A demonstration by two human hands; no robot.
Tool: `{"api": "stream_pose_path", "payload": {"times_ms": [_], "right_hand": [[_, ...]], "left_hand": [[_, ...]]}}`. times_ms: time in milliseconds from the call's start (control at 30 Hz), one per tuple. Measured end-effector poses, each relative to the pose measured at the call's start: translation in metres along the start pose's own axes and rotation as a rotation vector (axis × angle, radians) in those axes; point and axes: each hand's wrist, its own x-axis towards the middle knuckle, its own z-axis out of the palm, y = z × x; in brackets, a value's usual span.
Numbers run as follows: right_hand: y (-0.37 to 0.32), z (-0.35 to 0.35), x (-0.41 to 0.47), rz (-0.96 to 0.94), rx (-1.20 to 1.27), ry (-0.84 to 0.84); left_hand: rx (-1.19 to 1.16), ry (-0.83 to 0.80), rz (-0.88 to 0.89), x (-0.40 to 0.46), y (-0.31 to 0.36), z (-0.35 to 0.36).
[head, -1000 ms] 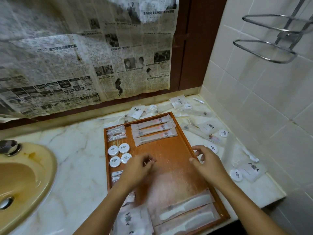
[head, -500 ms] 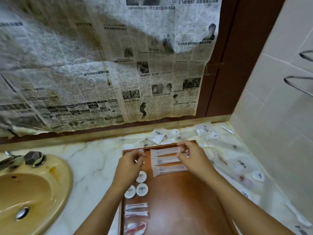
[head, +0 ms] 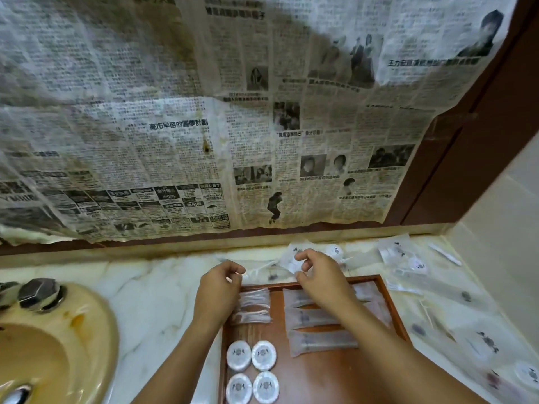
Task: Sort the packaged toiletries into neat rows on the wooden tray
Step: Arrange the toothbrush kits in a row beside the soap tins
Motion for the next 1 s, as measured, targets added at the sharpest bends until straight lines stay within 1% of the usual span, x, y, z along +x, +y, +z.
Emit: {"api": "stream_pose_path", "payload": {"times_ms": [200, 300, 400, 500, 767, 900, 1000], "right_hand": [[0.002, 0.029, 0.031, 0.020, -0.136, 0.031], [0.001, 0.038, 0.036, -0.021, -0.182, 0.059], [-0.001, 0.046, 0.040, -0.120, -0.199, 0.058], [-0.006, 0.053, 0.044, -0.181, -0.218, 0.025], [-0.006, 0.057, 0.052, -0.219, -0.258, 0.015], [-0.003, 0.057, 0.052, -0.206, -0.257, 0.051], [-0.001, 0.057, 0.049, -0.208, -0.266, 0.027]], "left_hand": [[0.084, -0.011, 0.002, 0.037, -0.022, 0.005], [0.122, 0.001, 0.042, 0.046, -0.027, 0.007], [0.170, 0.009, 0.102, 0.054, -0.032, 0.010], [0.181, -0.019, 0.116, 0.057, -0.035, 0.012], [0.188, -0.129, 0.165, 0.060, -0.041, 0.010], [0.255, -0.115, 0.188, 0.060, -0.044, 0.009], [0.351, -0.101, 0.193, 0.061, -0.042, 0.009]]}}
